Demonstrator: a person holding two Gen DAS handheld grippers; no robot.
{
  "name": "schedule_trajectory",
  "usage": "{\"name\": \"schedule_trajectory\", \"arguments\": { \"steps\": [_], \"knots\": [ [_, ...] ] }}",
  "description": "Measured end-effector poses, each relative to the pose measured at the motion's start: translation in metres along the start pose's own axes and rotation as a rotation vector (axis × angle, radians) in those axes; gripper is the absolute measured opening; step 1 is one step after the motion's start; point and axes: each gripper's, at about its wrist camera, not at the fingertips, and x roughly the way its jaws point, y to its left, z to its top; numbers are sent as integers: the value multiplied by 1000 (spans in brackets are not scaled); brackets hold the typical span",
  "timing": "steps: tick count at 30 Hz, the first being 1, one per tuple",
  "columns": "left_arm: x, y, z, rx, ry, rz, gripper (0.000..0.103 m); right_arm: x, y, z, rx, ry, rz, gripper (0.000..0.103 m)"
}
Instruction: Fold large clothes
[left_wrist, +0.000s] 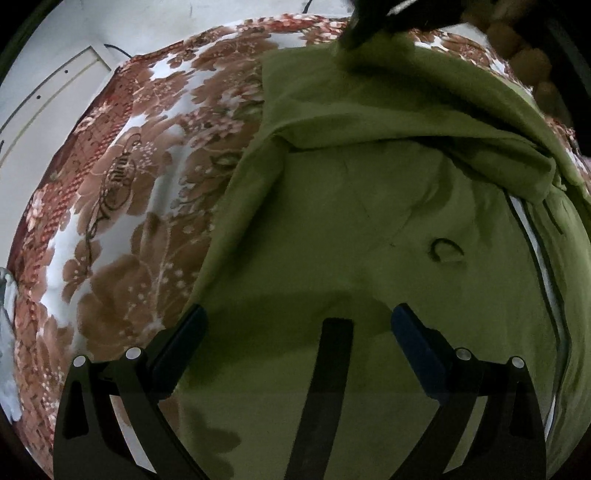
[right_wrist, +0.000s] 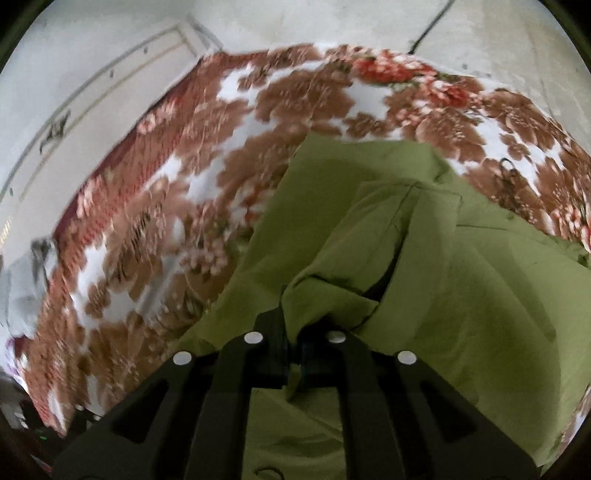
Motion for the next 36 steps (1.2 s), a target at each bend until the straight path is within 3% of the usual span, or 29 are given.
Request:
{"name": "schedule_trajectory", "arguments": {
  "steps": [2,5,12,15,16,18,20,23,29,32,36],
  "knots": [
    [-1,4,-1,5,-3,4,97,10,13,-5,-15,30,5,53],
    [-4,8,-2,0,-5,6,98,7,30,-7,-34,6,33,88],
    [-13,29,-6,-106,16,-12,98,-32,32,-1,4,-29,192,95],
    [-13,37,-2,-183,37,-30,97,-37,36,3,-107,-17,91,98],
    [-14,39,-1,-207,41,-37,97,-27,42,3,-210,27,-40,98],
    [-16,42,5,-258,42,-47,97,-20,44,2,-303,43,-123,98],
    [-20,42,12,-278,22,-44,97,-21,35,-1,-276,44,-60,98],
    [-23,36,26,-230,-10,-5,97,-32,16,-11,-211,30,10,98],
    [-42,82,107,-184,-117,87,97,-13,6,-52,-251,53,-36,98],
    [-50,105,181,-173,-105,20,97,-4,7,-68,-270,57,-69,98],
    [-53,72,269,-59,-59,-90,97,0,8,-81,-259,40,-99,98]
  ]
}}
